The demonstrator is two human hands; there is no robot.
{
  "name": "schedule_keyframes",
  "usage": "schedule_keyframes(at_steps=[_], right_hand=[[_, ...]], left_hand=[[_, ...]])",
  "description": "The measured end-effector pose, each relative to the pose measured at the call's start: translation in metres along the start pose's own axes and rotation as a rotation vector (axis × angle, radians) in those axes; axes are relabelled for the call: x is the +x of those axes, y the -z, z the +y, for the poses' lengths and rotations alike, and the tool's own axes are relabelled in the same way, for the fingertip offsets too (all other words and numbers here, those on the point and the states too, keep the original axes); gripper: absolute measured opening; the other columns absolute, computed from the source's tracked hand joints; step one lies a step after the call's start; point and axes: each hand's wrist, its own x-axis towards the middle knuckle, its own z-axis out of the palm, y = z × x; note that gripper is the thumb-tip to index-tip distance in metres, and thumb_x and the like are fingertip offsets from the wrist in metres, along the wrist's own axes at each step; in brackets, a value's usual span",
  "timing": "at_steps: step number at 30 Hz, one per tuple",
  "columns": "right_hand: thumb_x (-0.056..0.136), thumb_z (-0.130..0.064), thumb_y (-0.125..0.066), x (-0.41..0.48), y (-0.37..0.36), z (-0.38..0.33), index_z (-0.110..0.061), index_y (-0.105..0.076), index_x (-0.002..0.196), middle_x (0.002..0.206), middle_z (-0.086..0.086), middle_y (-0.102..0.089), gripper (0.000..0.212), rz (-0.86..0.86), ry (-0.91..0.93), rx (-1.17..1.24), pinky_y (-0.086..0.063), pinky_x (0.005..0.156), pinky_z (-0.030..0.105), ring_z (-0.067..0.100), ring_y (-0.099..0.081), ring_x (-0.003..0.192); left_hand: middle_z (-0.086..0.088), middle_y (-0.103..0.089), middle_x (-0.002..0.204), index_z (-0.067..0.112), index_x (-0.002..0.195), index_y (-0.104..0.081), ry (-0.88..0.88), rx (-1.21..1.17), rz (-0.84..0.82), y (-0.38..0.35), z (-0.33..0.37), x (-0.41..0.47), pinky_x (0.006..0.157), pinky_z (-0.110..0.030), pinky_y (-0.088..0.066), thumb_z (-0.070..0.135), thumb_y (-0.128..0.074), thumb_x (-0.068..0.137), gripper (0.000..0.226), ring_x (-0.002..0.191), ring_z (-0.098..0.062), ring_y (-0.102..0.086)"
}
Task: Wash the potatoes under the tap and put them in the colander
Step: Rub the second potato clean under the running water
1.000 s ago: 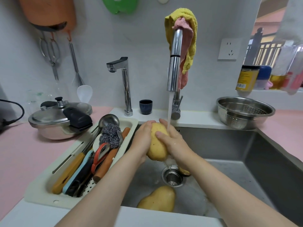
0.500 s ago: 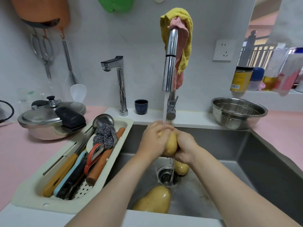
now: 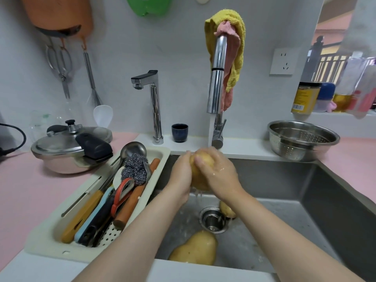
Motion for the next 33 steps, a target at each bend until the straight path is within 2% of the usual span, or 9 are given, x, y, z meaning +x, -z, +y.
schedule_keyframes(at_steps=[7, 11, 14, 16, 19, 25, 29, 31, 33], right_hand=[[0.103, -0.060, -0.034, 0.013, 0.009, 0.003, -0.016, -0.063, 0.128, 0.118, 0.010, -0.069, 0.058, 0.149, -0.754, 0.515, -0.053, 0.102, 0.050, 0.031, -0.067, 0.109], [0.110, -0.050, -0.023, 0.008, 0.002, -0.004, -0.018, -0.057, 0.139, 0.133, 0.009, -0.063, 0.055, 0.067, -0.571, 0.364, -0.045, 0.112, 0.049, 0.030, -0.059, 0.125], [0.109, -0.043, -0.035, 0.001, -0.004, 0.003, -0.027, -0.051, 0.140, 0.133, 0.003, -0.063, 0.038, -0.095, -0.353, 0.319, -0.045, 0.112, 0.048, 0.023, -0.058, 0.123], [0.105, -0.036, -0.048, -0.004, -0.009, 0.010, -0.036, -0.050, 0.135, 0.124, -0.006, -0.064, 0.030, -0.221, -0.264, 0.286, -0.045, 0.110, 0.044, 0.019, -0.059, 0.121], [0.101, -0.034, -0.056, -0.002, -0.015, 0.010, -0.041, -0.062, 0.115, 0.110, -0.016, -0.071, 0.017, -0.105, -0.197, 0.302, -0.049, 0.103, 0.037, 0.008, -0.064, 0.110], [0.103, -0.039, -0.054, 0.014, 0.003, 0.015, -0.018, -0.076, 0.104, 0.101, 0.006, -0.079, 0.031, 0.106, -0.630, 0.634, -0.058, 0.093, 0.046, 0.025, -0.074, 0.100], [0.107, -0.020, -0.032, 0.014, 0.020, 0.029, -0.004, -0.065, 0.132, 0.120, 0.018, -0.071, 0.045, -0.033, -0.927, 0.994, -0.059, 0.089, 0.042, 0.034, -0.071, 0.109], [0.104, -0.026, -0.032, 0.014, 0.024, 0.029, -0.010, -0.072, 0.124, 0.109, 0.019, -0.076, 0.048, -0.081, -1.018, 1.010, -0.063, 0.074, 0.045, 0.036, -0.075, 0.093], [0.104, -0.035, -0.036, 0.016, 0.020, 0.028, -0.015, -0.070, 0.128, 0.111, 0.020, -0.075, 0.046, -0.087, -0.996, 0.916, -0.060, 0.082, 0.055, 0.039, -0.073, 0.100]], left_hand=[[0.011, -0.055, 0.134, 0.032, 0.140, -0.052, -0.509, 0.612, -0.116, -0.010, -0.019, 0.005, 0.098, -0.031, -0.042, 0.039, -0.055, 0.101, 0.040, 0.120, -0.010, -0.053], [0.008, -0.066, 0.126, 0.035, 0.124, -0.066, -0.536, 0.464, 0.033, -0.010, -0.022, 0.014, 0.102, -0.039, -0.048, 0.046, -0.051, 0.100, 0.031, 0.118, -0.016, -0.061], [0.006, -0.069, 0.109, 0.040, 0.094, -0.070, -0.318, 0.401, 0.159, -0.006, -0.011, 0.020, 0.094, -0.040, -0.050, 0.038, -0.042, 0.101, 0.028, 0.105, -0.022, -0.063], [0.003, -0.070, 0.112, 0.037, 0.095, -0.072, -0.166, 0.390, 0.212, 0.001, -0.008, 0.021, 0.087, -0.036, -0.047, 0.036, -0.039, 0.103, 0.035, 0.100, -0.021, -0.062], [-0.001, -0.069, 0.122, 0.031, 0.112, -0.069, -0.269, 0.566, 0.168, 0.000, -0.012, 0.018, 0.090, -0.033, -0.045, 0.032, -0.029, 0.107, 0.040, 0.108, -0.022, -0.062], [-0.006, -0.046, 0.147, 0.024, 0.146, -0.049, -0.540, 0.813, -0.143, -0.017, -0.017, 0.011, 0.111, -0.031, -0.032, 0.033, -0.035, 0.109, 0.041, 0.138, -0.023, -0.041], [0.016, -0.046, 0.146, 0.032, 0.133, -0.063, -0.670, 0.954, -0.340, -0.020, -0.020, 0.005, 0.116, -0.031, -0.028, 0.029, -0.053, 0.098, 0.037, 0.137, -0.010, -0.032], [0.021, -0.054, 0.137, 0.036, 0.122, -0.069, -0.737, 0.914, -0.358, -0.017, -0.023, 0.007, 0.112, -0.032, -0.030, 0.034, -0.059, 0.092, 0.032, 0.132, -0.010, -0.039], [0.025, -0.063, 0.121, 0.040, 0.103, -0.076, -0.724, 0.701, -0.275, -0.013, -0.024, 0.009, 0.110, -0.034, -0.036, 0.035, -0.061, 0.088, 0.022, 0.124, -0.009, -0.050]])
